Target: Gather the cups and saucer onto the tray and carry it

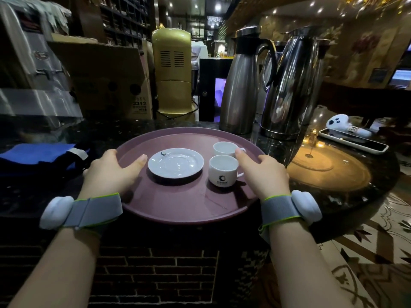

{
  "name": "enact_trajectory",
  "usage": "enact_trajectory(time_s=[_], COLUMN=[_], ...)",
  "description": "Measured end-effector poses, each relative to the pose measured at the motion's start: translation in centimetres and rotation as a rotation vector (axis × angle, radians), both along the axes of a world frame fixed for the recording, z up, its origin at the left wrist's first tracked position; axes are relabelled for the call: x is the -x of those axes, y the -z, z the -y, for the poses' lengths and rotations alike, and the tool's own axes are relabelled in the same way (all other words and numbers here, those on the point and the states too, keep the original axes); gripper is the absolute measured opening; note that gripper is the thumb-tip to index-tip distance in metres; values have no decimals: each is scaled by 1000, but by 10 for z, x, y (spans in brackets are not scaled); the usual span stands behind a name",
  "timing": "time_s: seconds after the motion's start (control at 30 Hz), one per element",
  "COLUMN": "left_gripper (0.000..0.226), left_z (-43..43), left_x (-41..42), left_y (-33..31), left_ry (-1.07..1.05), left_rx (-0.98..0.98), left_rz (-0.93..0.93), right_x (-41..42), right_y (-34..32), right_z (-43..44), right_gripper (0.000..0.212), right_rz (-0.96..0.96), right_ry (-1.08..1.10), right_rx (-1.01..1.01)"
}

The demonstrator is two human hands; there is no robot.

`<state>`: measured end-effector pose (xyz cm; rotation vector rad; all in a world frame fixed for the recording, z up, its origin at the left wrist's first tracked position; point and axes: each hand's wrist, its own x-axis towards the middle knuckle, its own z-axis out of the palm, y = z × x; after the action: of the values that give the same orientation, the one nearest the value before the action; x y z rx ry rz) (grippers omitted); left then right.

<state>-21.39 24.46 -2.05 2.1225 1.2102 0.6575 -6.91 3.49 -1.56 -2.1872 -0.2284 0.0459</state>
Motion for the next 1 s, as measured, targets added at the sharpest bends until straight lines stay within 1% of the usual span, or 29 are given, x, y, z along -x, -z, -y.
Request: enact_trajectory(time_s=[0.07, 0.2, 0.27, 0.6, 0.73, 0.9, 0.93, 1.0], left_gripper=[84, 65, 59, 61, 62, 53, 52, 50], left_z=[2, 13, 15, -12, -34, -80, -85, -107], left_x=[0, 3, 9, 67, 109, 186, 191, 228], left_y=[0, -1, -1, -9, -17, -24, -24, -26], left_ry=[-7, -23, -34, -116, -180, -270, -272, -319], left_rx=[1, -47, -63, -145, -155, -188, -192, -202], left_rz=[23, 98, 128, 225, 269, 308, 307, 318], right_x=[0, 4, 6, 42, 69, 130, 137, 169], right_y=[0, 1, 1, -11, -21, -27, -28, -27], right_z=[0, 3, 1, -39, -72, -139, -144, -176], right_gripper=[77, 75, 74, 72, 75, 85, 85, 84], right_rz=[17, 102, 121, 189, 222, 216, 211, 214], right_ry=[-5, -14, -23, -129, -219, -324, -331, -388], right_rx=[-23, -34, -51, -156, -193, -228, -238, -258])
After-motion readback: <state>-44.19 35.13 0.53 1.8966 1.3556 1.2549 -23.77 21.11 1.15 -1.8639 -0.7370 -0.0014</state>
